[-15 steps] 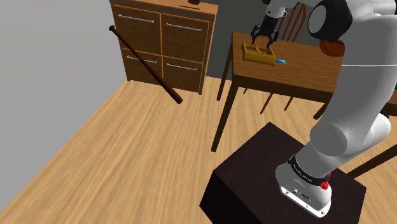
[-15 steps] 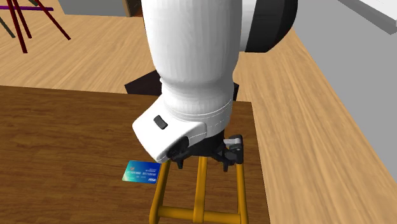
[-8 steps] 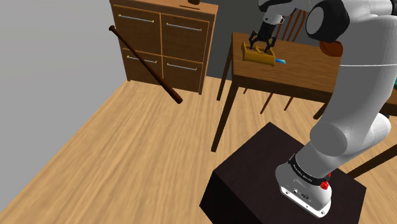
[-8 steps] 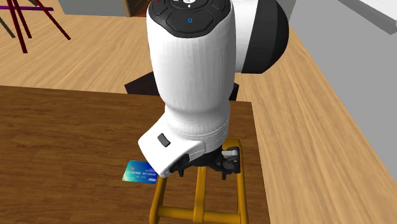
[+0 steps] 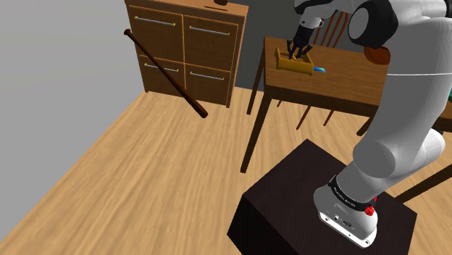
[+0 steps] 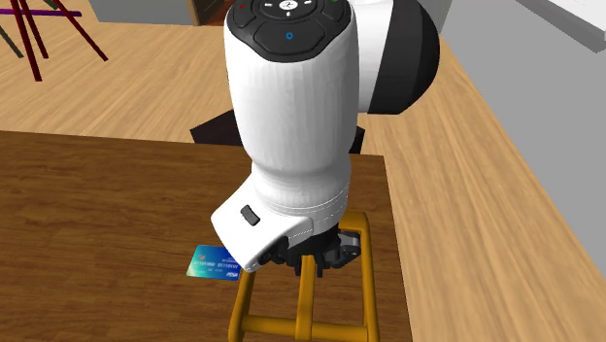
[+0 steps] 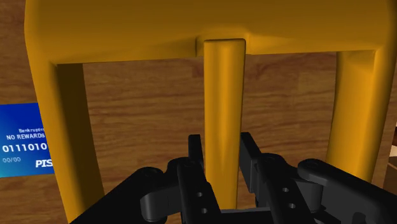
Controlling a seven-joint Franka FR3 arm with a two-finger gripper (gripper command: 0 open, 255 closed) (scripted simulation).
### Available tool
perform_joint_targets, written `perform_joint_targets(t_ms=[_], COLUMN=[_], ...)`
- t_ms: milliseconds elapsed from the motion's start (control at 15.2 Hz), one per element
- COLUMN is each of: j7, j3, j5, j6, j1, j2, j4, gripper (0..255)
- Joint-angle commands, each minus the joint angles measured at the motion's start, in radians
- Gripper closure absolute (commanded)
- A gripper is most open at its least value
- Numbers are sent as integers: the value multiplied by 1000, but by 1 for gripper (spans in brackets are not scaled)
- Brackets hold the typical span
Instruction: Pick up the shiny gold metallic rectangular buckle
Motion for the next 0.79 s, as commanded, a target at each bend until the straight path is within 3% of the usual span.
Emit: perform_joint_targets(t_ms=[0, 726], j7=[0, 12], j3=[0, -4], j5=[0, -6], j6=[0, -118], j1=[0, -11], j2=[0, -6], j4=[0, 114], gripper=[255, 255])
